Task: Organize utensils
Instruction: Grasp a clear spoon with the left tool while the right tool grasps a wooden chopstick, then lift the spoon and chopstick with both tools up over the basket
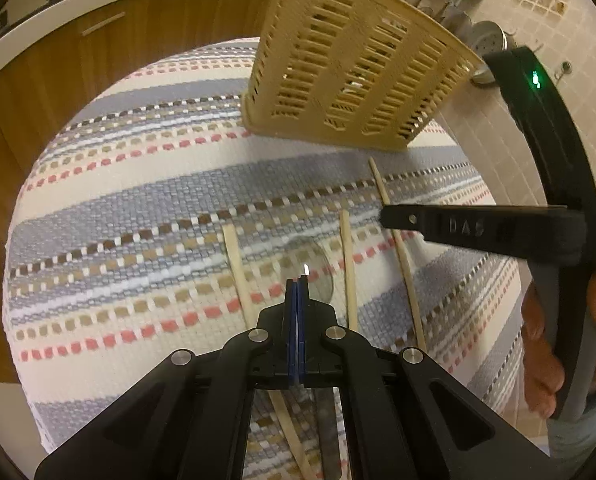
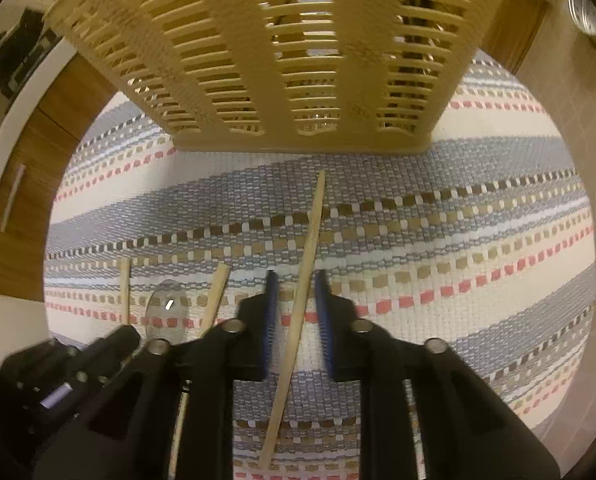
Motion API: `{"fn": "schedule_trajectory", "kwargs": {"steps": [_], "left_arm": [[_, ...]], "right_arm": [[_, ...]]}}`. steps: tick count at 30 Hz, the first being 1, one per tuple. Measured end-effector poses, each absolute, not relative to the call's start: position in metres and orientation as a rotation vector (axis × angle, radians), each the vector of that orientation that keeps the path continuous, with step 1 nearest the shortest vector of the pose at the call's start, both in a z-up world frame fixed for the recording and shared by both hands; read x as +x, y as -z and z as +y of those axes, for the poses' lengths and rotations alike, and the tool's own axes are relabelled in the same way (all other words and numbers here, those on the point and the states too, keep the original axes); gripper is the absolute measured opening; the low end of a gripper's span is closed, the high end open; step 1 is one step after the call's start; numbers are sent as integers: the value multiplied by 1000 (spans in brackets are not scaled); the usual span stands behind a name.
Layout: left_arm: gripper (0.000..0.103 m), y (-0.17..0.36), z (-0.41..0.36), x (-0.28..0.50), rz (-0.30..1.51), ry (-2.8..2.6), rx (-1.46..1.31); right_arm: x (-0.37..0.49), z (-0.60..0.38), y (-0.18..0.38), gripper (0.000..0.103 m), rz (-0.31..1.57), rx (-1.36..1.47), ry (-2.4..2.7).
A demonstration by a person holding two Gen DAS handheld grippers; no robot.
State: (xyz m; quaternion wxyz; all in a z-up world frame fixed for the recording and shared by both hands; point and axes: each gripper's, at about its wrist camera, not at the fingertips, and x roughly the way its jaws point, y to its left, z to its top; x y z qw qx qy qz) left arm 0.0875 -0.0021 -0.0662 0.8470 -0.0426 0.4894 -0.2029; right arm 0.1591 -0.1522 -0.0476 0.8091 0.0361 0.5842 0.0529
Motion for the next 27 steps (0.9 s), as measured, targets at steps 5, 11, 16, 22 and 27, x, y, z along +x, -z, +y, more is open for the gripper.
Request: {"fn": "schedule_trajectory", "kwargs": {"steps": [5, 11, 16, 22, 27], "left_arm": [[0, 65, 5, 87, 1089, 495, -79], [15, 70, -11, 76, 1125, 510, 26], [21, 76, -33, 74, 1135, 469, 136], [12, 80, -63, 78, 1120, 400, 299], [9, 78, -57, 82, 1096, 400, 211]], "right_arm": [[152, -152, 47, 5, 1256, 53, -131], [139, -164, 49, 5, 1269, 45, -141], [131, -161, 50, 5, 1274, 2, -157], [134, -163, 50, 5, 1280, -23, -169], [128, -163, 49, 4, 1252, 0, -198]]}}
